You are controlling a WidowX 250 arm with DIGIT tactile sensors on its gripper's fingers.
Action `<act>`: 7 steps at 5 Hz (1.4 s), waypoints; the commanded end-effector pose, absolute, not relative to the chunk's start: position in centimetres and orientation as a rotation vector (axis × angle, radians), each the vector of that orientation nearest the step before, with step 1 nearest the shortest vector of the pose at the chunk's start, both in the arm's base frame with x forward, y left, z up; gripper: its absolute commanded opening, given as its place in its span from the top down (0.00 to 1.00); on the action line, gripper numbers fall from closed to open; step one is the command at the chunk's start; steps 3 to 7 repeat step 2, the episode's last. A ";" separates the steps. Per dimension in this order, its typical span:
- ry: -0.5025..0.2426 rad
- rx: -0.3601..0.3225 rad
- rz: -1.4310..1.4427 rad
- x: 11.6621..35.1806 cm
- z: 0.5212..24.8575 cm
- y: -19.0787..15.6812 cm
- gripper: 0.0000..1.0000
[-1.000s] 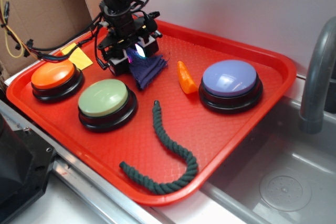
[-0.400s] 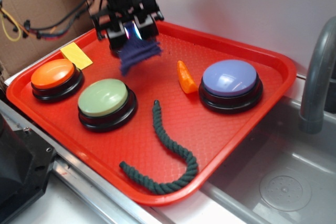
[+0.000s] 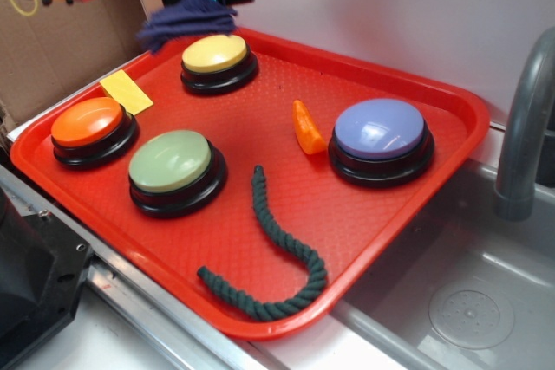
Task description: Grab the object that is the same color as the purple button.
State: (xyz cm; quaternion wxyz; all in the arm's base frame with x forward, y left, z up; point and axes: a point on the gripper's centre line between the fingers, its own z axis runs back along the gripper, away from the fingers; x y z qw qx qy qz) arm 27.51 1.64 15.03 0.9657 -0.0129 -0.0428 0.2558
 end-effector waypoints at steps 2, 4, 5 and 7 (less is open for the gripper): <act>-0.132 -0.074 0.272 27.5 20.7 4.2 1.00; -0.132 -0.074 0.272 27.5 20.7 4.2 1.00; -0.132 -0.074 0.272 27.5 20.7 4.2 1.00; -0.132 -0.074 0.272 27.5 20.7 4.2 1.00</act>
